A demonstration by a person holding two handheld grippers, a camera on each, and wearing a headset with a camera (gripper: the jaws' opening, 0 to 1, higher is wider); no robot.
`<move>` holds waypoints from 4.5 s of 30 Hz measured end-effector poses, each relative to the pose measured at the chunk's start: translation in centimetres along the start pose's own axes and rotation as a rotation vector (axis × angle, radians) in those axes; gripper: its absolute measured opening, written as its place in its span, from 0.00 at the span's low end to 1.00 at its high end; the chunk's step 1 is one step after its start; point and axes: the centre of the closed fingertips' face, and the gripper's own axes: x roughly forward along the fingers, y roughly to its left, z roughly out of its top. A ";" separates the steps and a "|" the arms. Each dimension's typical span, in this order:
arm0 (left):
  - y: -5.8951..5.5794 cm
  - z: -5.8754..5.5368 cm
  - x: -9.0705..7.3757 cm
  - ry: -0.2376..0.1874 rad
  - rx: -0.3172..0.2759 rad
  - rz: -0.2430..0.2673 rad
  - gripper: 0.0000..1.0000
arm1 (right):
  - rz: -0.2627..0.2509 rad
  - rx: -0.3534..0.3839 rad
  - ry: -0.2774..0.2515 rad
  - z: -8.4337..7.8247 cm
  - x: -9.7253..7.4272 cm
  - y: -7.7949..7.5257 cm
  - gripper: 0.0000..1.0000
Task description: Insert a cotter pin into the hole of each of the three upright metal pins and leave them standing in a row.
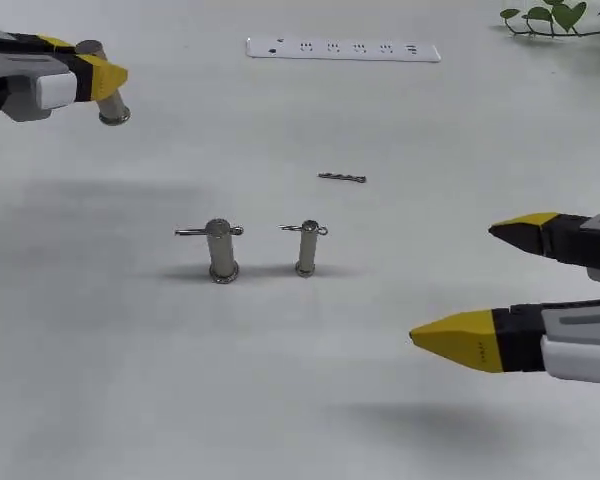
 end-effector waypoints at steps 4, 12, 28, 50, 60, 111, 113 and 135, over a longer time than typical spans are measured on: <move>-4.0 2.0 -1.2 -0.035 0.038 -0.088 0.09 | -0.005 -0.004 -0.015 0.3 -0.4 0.2 0.84; -9.9 2.1 -2.5 -0.030 0.016 -0.149 0.09 | -0.023 -0.009 -0.050 0.7 -1.4 0.1 0.84; -18.5 -2.6 -2.8 0.057 0.014 -0.271 0.10 | -0.044 0.019 -0.077 0.0 -2.5 0.3 0.88; -21.3 -6.9 -0.1 0.155 0.029 -0.297 0.10 | -0.031 0.039 -0.072 -0.8 -2.6 1.1 0.92; -21.7 -8.4 0.8 0.194 0.027 -0.307 0.10 | -0.019 0.040 -0.065 -0.9 -2.4 1.2 0.91; -21.1 -10.2 1.6 0.168 0.071 -0.292 0.10 | 0.030 0.041 -0.037 -1.0 -1.5 2.9 0.93; -21.1 -10.3 1.5 0.163 0.076 -0.292 0.10 | 0.031 0.038 -0.037 -0.9 -1.4 2.9 0.93; -21.7 -10.1 -0.3 0.146 0.098 -0.386 0.19 | 0.031 0.026 -0.032 -0.9 -1.6 3.2 0.92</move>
